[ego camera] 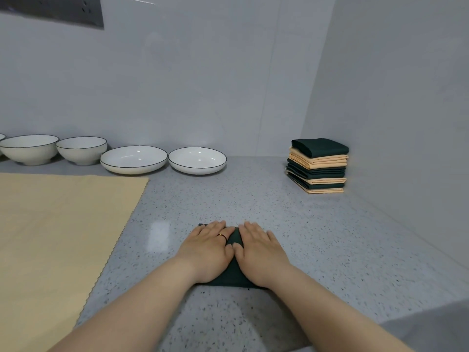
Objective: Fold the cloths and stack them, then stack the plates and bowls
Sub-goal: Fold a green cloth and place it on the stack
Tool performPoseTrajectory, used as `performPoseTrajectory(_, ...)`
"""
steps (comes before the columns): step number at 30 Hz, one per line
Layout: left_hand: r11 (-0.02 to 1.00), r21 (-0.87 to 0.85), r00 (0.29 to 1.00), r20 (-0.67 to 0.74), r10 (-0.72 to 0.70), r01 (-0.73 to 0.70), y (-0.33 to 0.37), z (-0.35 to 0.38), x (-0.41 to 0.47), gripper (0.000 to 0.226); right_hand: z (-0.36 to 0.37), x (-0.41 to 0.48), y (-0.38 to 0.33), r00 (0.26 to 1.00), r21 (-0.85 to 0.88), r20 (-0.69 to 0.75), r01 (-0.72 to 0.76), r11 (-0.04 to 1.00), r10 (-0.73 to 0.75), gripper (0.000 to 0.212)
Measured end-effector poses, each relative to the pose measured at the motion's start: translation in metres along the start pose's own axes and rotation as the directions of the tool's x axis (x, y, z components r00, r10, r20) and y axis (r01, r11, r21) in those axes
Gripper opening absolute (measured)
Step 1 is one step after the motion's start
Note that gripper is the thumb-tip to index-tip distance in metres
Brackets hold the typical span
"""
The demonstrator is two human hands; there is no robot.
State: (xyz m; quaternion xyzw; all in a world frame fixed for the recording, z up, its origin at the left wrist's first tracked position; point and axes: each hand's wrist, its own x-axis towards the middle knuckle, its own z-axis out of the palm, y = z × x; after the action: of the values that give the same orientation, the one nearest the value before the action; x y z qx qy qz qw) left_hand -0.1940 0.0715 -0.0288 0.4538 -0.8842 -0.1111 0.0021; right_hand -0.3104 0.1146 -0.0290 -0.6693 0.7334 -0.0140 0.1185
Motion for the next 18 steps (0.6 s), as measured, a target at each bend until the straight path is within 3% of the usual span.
performPoseTrajectory(11,0.999,0.036,0.998,-0.053,0.034,-0.033,-0.005,-0.015,0.005,0.051,-0.002,-0.018,0.018,1.0,0.048,-0.008,0.012,0.999,-0.012,0.059)
performPoseTrajectory(14,1.0,0.005,0.999,0.042,-0.018,0.018,-0.004,-0.032,0.013,0.052,0.0,-0.019,0.018,0.999,0.061,-0.02,0.043,0.997,-0.042,0.058)
performPoseTrajectory(18,0.982,-0.14,0.957,0.278,-0.083,0.126,-0.006,-0.05,0.021,0.044,0.0,-0.02,0.022,0.994,0.087,-0.042,0.104,0.991,-0.101,0.058)
